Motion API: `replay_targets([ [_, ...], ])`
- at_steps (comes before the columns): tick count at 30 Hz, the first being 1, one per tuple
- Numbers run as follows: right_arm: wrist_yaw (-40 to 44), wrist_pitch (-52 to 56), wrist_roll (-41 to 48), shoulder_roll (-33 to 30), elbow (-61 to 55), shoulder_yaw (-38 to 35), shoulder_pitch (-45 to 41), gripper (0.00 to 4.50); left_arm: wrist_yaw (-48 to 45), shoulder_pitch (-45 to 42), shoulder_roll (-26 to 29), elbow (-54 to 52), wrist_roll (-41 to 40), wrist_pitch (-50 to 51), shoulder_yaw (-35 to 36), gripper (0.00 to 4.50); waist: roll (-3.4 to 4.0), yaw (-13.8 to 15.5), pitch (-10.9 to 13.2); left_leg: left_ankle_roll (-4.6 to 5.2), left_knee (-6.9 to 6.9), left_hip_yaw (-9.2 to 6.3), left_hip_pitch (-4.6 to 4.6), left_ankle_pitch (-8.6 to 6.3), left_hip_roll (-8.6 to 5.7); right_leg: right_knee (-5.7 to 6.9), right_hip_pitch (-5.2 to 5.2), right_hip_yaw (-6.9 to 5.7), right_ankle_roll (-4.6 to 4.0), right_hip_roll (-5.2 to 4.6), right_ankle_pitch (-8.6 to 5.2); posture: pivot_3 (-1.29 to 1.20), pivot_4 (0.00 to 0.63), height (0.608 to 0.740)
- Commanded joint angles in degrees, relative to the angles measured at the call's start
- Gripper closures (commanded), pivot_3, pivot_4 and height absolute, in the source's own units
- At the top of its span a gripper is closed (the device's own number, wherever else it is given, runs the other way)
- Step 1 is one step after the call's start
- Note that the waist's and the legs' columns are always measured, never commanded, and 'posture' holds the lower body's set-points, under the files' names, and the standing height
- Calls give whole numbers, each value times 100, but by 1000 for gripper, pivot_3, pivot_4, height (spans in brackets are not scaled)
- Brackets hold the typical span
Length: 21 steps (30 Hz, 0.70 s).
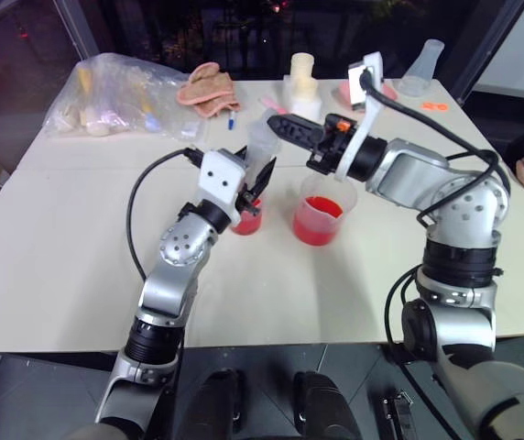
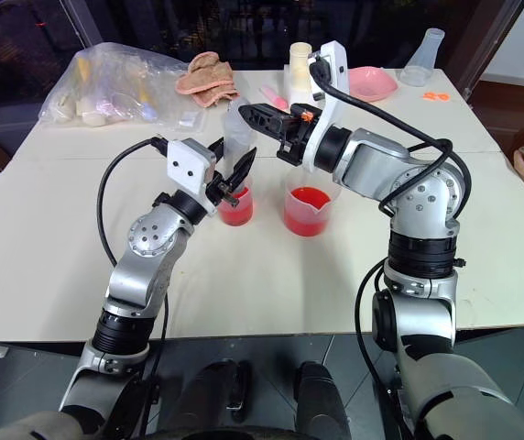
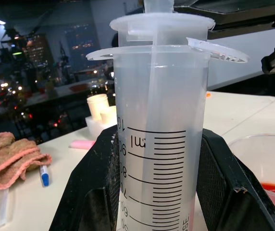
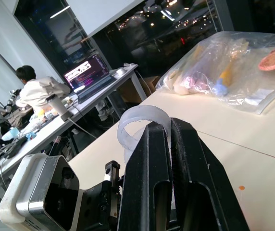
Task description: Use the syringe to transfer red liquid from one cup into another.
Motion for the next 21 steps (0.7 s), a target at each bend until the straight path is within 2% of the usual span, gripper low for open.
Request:
replay_targets([
  [1, 347, 589, 413, 351, -262, 593, 108, 4489, 76, -355, -139, -314, -115, -123, 49, 2894, 0, -1, 0, 0, 0, 0, 0, 0, 0, 0, 0, 0, 0, 0, 0, 0, 150, 740],
  [9, 360, 564, 522, 369, -245, 440, 22, 4489, 79, -359, -140, -318, -114, -114, 57, 2894, 0, -1, 0, 0, 0, 0, 0, 0, 0, 0, 0, 0, 0, 0, 0, 0, 150, 740],
  [12, 443, 615, 641, 274, -299, 343, 9, 3550, 74, -369, -130, -301, -116, -106, 75, 2894, 0, -11, 0, 0, -1, 0, 0, 0, 0, 0, -1, 0, 0, 0, 0, 0, 150, 740],
  [19, 587, 758, 834, -353, -430, -25, 5, 134, 70, -419, -126, -291, -132, -58, 156, 2894, 0, 15, 0, 0, -1, 0, 0, 0, -1, -1, 0, -1, 0, -1, 0, 0, 150, 740],
  [21, 756, 857, 999, -675, -577, -122, 15, 51, 65, -442, -131, -269, -131, -66, 163, 2894, 0, 24, 0, 0, -1, 0, 0, 0, -2, -2, 0, -1, 0, -3, 0, 0, 150, 740],
])
